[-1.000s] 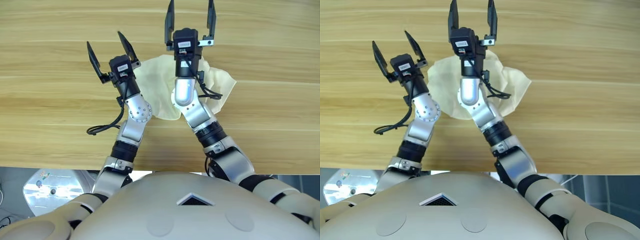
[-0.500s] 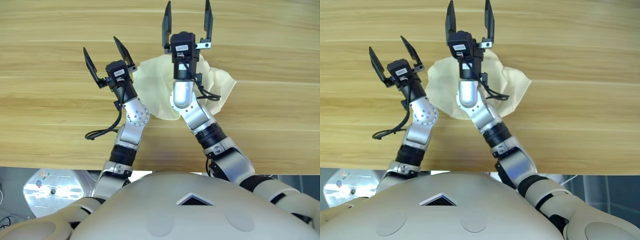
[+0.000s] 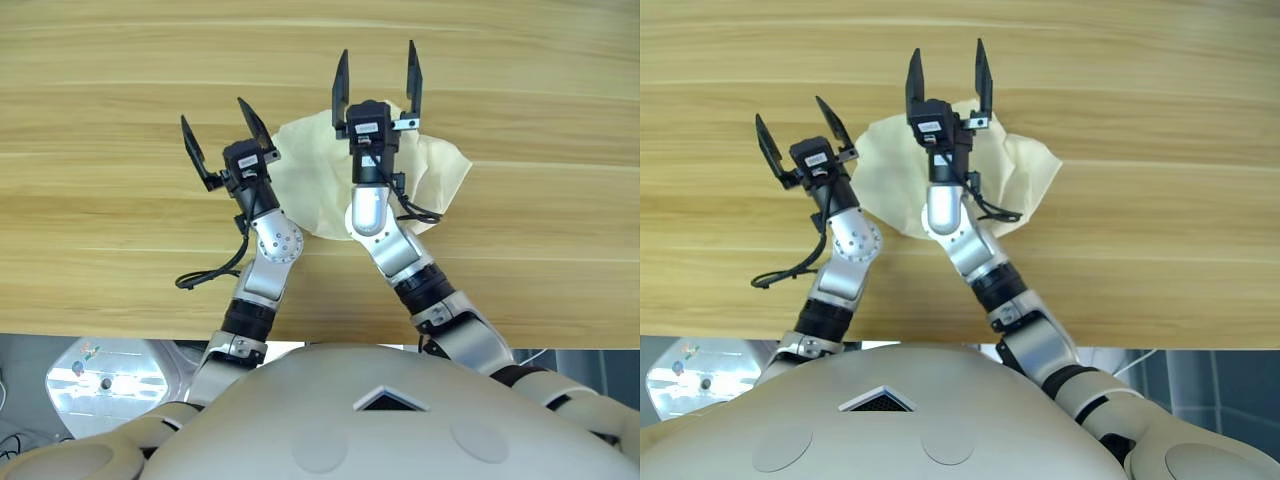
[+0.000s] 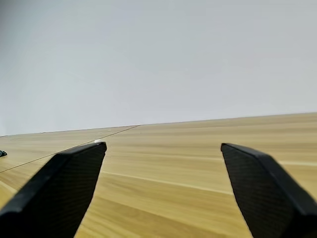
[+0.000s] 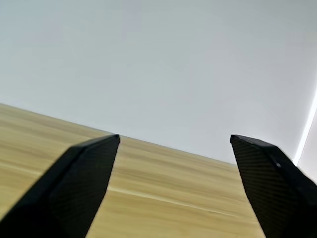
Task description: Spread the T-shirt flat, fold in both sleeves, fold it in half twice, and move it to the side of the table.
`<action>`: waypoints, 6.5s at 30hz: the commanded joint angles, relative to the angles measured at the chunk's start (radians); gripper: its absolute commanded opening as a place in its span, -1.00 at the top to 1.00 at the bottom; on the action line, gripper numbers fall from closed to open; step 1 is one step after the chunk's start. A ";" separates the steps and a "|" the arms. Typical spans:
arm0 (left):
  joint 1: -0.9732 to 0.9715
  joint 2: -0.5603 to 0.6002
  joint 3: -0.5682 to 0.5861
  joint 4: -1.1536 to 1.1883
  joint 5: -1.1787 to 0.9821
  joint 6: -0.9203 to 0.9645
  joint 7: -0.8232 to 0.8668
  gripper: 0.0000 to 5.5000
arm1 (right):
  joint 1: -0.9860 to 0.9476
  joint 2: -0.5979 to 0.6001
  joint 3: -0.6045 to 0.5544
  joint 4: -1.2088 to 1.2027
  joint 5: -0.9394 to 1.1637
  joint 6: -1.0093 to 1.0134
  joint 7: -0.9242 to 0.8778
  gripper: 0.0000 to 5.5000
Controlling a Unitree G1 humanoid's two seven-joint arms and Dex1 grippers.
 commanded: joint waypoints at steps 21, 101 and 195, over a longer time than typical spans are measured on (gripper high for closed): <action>-0.060 0.032 0.094 -0.001 -0.222 0.020 -0.267 -0.57 | -0.006 -0.035 -0.259 0.008 0.189 -0.161 0.076 -0.50; -0.370 0.159 0.252 0.760 -0.244 -0.480 -0.707 -0.50 | -0.196 -0.290 -0.632 0.736 0.386 -0.350 0.602 -0.50; -0.360 0.189 0.333 0.771 -0.270 -0.322 -0.617 -0.58 | -0.220 -0.272 -0.624 0.764 0.344 -0.365 0.569 -0.40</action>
